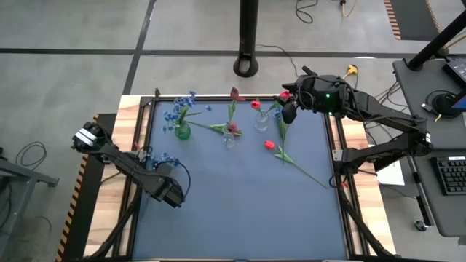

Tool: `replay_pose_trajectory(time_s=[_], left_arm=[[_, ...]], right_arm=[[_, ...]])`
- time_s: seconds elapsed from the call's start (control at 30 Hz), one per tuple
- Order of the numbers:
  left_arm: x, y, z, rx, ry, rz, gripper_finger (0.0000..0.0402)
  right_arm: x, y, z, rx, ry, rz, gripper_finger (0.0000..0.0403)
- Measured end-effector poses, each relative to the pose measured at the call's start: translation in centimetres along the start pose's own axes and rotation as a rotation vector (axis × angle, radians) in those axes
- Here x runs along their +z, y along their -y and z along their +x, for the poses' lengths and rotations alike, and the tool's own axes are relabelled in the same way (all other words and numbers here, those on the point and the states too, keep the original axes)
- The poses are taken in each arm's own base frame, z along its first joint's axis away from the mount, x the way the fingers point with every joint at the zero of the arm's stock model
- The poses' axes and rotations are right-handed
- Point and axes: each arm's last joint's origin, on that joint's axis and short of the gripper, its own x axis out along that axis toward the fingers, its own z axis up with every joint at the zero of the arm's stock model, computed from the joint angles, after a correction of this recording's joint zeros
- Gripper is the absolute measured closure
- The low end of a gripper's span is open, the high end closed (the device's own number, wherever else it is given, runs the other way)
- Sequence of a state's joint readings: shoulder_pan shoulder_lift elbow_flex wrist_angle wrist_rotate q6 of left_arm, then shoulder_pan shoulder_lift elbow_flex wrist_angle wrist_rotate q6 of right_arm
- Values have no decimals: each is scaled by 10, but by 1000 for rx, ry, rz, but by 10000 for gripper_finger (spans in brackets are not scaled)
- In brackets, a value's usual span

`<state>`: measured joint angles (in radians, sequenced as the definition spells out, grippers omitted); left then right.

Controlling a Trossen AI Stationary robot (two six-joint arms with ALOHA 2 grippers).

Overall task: Sort flowers into vase by color
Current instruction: Put the bottom blue flowers into the green vase

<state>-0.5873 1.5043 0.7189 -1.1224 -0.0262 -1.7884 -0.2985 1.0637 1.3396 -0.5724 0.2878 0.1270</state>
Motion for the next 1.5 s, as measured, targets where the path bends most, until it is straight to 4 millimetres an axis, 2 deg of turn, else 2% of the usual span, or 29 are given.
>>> replay_pose_trajectory(time_s=[0.2,0.57,1.13,1.3,1.5], left_arm=[[1,-6,10,37,-5,-23,245],[0,-1,-4,25,-4,-21,244],[2,-6,4,79,36,-12,245],[6,-3,7,100,32,-45,263],[11,4,12,83,11,-35,304]], right_arm=[[-1,0,0,0,-2,10,148],[-1,0,1,0,-3,18,147],[-6,0,4,-3,-19,25,152],[-8,-1,5,-4,-27,23,152],[-10,-1,6,-5,-36,20,153]])
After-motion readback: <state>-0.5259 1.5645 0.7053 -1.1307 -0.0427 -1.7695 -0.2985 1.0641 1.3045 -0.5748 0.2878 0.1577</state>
